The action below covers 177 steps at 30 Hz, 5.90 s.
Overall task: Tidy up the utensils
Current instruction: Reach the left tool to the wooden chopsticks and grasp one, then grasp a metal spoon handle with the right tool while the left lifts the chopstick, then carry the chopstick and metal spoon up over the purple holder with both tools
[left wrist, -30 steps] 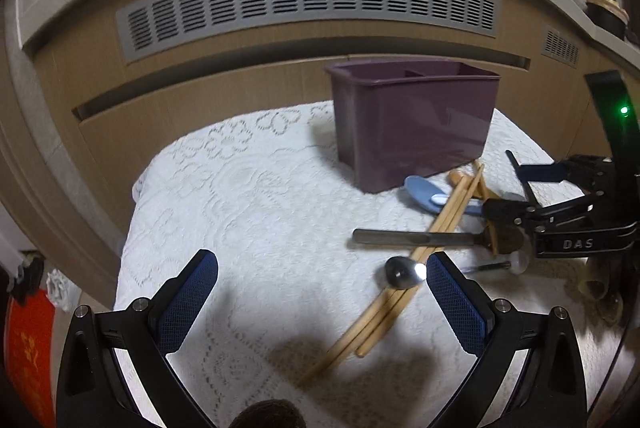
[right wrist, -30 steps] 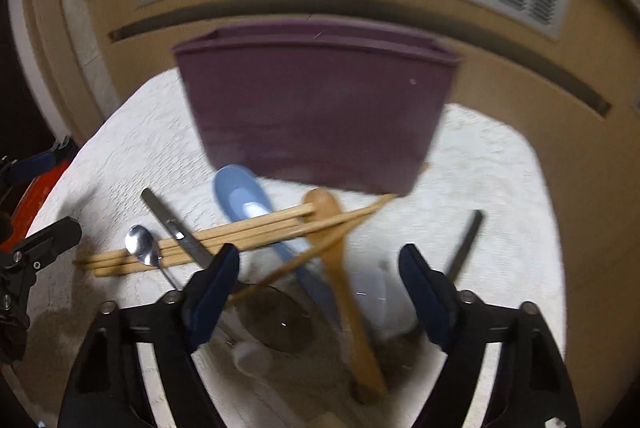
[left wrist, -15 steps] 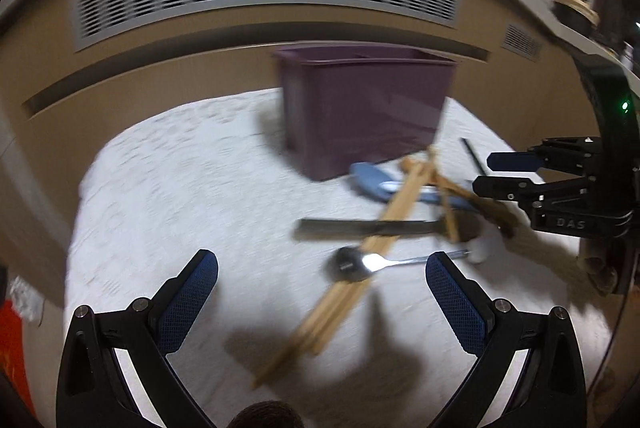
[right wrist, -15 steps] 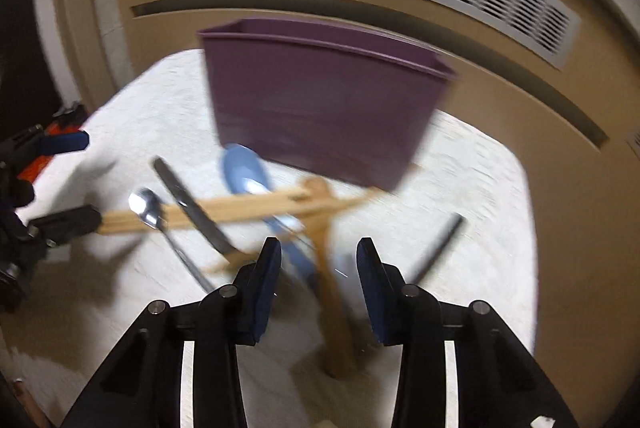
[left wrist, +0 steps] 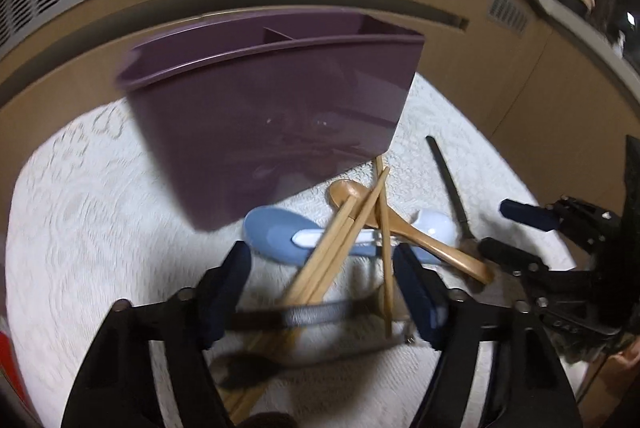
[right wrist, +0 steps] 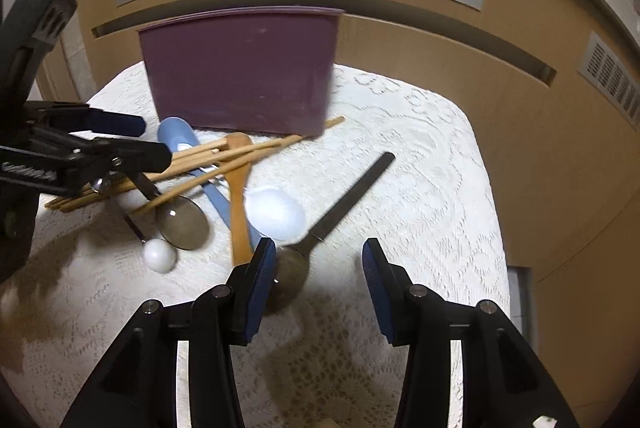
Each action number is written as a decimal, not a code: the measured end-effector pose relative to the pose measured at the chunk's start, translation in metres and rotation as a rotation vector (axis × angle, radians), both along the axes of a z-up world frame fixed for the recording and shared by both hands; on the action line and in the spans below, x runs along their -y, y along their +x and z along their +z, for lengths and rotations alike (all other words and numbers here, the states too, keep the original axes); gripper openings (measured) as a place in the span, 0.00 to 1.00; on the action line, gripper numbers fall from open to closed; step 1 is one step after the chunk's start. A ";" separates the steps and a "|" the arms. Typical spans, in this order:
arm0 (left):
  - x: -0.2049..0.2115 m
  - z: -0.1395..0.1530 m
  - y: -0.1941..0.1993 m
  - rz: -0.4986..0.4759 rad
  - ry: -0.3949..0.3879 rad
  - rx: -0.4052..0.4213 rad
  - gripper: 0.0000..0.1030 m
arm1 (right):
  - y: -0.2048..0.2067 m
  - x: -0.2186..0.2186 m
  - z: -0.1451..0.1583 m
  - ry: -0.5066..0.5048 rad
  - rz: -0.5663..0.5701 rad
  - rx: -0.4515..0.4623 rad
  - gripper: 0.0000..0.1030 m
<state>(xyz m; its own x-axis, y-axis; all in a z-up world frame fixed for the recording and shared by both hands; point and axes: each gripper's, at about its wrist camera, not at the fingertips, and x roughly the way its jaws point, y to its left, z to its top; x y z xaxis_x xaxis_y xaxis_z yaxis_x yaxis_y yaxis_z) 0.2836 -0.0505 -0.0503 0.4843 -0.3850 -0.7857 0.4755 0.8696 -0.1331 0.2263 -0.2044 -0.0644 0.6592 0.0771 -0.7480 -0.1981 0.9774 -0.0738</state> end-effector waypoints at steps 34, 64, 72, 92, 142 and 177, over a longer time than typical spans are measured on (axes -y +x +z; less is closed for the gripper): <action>-0.060 0.011 -0.062 0.078 -0.078 0.082 0.07 | 0.050 0.008 0.010 0.106 -0.148 -0.086 0.41; 0.016 -0.030 -0.019 -0.061 0.241 0.042 0.16 | 0.020 0.026 0.011 0.140 -0.065 -0.073 0.06; -0.024 0.016 -0.050 0.031 0.050 0.153 0.14 | 0.021 0.019 0.008 0.105 0.003 -0.076 0.21; -0.062 0.079 -0.106 0.064 -0.174 0.262 0.12 | 0.015 -0.004 0.023 0.084 0.004 -0.062 0.11; -0.001 -0.027 -0.091 0.092 0.159 -0.098 0.09 | -0.092 -0.023 0.086 0.206 0.098 0.090 0.11; -0.054 0.294 -0.020 0.203 -0.260 0.728 0.06 | 0.062 -0.044 0.261 0.319 0.147 0.591 0.11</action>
